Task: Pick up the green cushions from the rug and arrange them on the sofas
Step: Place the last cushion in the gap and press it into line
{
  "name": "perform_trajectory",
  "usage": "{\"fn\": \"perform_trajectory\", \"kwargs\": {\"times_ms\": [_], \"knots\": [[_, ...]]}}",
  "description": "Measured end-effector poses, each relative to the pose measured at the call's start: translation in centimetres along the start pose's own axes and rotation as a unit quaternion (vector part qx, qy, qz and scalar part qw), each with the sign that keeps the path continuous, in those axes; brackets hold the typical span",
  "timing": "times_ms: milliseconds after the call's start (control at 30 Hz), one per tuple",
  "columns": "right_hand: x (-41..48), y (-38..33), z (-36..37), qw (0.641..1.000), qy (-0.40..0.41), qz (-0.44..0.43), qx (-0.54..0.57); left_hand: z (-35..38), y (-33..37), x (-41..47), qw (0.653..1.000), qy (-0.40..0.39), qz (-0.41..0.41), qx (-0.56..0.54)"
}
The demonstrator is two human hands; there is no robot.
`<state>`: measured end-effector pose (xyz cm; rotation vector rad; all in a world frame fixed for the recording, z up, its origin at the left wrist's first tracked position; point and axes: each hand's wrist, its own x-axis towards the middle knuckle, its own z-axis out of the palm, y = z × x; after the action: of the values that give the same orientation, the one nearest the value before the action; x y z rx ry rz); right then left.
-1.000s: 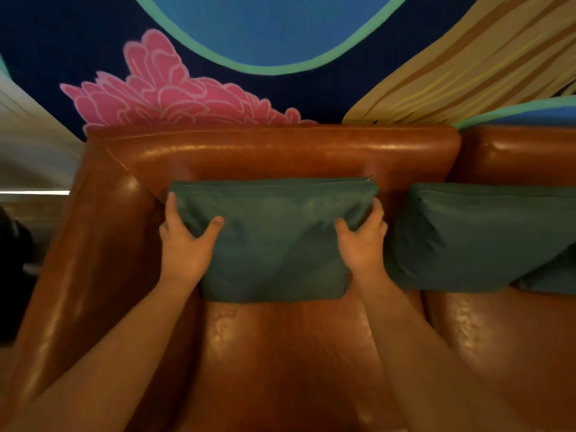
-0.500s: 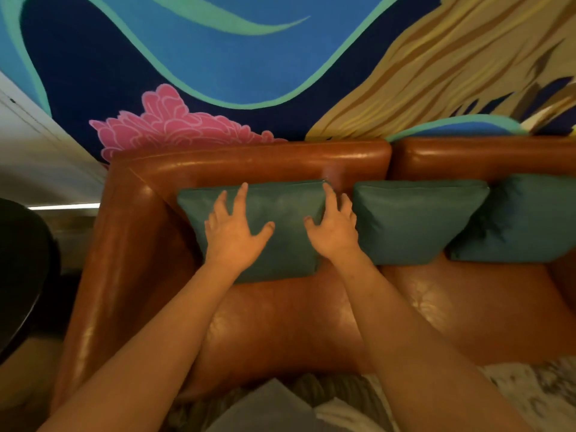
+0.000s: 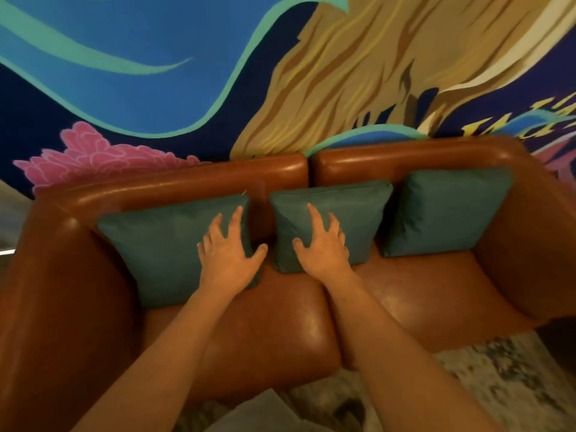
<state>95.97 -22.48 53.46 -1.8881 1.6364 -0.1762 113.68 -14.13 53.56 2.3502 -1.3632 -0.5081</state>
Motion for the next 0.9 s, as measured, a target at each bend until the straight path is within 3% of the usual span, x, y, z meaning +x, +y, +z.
{"fn": "perform_trajectory", "kwargs": {"times_ms": [300,633,900], "knots": [[1.1,13.3,-11.1,0.999,-0.001,0.014,-0.036,4.8,10.6,-2.8,1.000,0.021,0.009,0.020],[7.2,13.9,-10.6,0.997,-0.037,-0.002,-0.060,8.1,12.0,0.1,0.999,0.011,-0.015,0.032],[13.3,13.1,-7.6,0.994,-0.078,-0.012,-0.079,10.3,11.4,7.8,0.998,-0.019,-0.005,0.063]]}}
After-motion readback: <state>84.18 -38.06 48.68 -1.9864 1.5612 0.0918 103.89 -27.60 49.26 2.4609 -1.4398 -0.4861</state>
